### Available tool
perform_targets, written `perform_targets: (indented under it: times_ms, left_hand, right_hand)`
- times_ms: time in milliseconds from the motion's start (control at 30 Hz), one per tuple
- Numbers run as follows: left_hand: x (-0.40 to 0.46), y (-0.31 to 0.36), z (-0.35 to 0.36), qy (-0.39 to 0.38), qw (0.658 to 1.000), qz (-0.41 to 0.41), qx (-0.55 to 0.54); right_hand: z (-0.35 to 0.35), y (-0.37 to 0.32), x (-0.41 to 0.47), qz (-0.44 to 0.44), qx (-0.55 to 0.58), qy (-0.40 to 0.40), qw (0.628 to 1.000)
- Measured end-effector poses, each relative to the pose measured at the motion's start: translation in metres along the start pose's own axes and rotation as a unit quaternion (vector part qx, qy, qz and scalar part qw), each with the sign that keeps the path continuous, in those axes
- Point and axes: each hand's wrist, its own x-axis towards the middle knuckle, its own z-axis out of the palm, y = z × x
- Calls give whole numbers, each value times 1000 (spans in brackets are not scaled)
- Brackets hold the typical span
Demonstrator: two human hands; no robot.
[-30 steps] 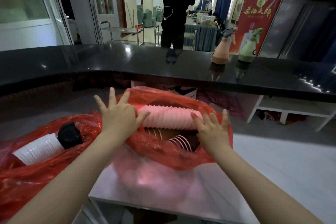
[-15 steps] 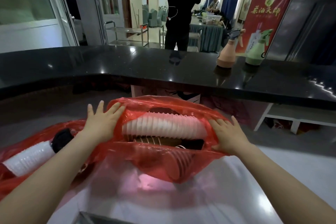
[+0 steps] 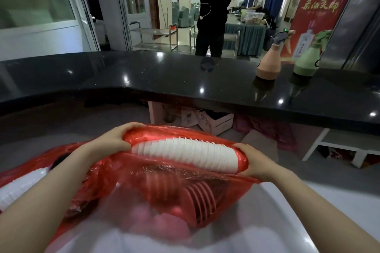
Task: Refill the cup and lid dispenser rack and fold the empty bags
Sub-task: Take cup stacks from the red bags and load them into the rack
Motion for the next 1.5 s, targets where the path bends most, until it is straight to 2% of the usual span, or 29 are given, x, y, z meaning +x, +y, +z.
perform_targets:
  times_ms: [100, 233, 367, 433, 500, 600, 667, 733, 800, 867, 933, 1033, 1200, 1400, 1500]
  left_hand:
    - [6, -3, 2, -8, 988, -48, -150]
    - [6, -19, 9, -4, 934, -98, -343]
    - [3, -29, 13, 24, 905, -97, -413]
    - [4, -28, 17, 65, 898, -97, -424]
    - [4, -25, 22, 128, 904, -88, -399]
    - [-3, -24, 29, 224, 937, -55, -262]
    - [-12, -25, 32, 253, 949, -24, -186]
    - [-19, -23, 34, 261, 956, 8, -133]
    - [-21, -18, 35, 256, 964, 21, -73]
    - [-21, -13, 35, 250, 967, 23, -29]
    - [-20, -10, 35, 252, 967, 20, -13]
    - [-18, -9, 32, 278, 960, 15, -26]
    - [-11, -12, 26, 305, 952, -7, -38]
    - [1, -15, 21, 308, 950, -51, -14]
    - [5, -16, 11, 339, 937, -84, -5]
  right_hand:
    - [3, 9, 3, -3, 40, 4, 999]
    - [9, 19, -3, -6, 95, 53, 994]
    - [14, 20, -7, 2, 101, 62, 993]
    - [13, 15, -7, 9, 79, 58, 995]
    - [8, 8, -6, 9, 14, 40, 999]
    - [-1, -11, -8, 0, -116, 28, 993]
    - [-3, -30, -9, -23, -170, 71, 983]
    - [-1, -53, -8, -73, -222, 148, 961]
    - [5, -74, -6, -149, -194, 218, 945]
    - [11, -91, -3, -197, -158, 194, 948]
    - [17, -105, 1, -183, -158, 129, 962]
    - [26, -118, 13, -153, -183, 124, 963]
    - [44, -132, 32, -83, -213, 71, 971]
    - [48, -126, 38, -76, -160, 119, 977]
    - [44, -116, 34, -80, -112, 131, 982]
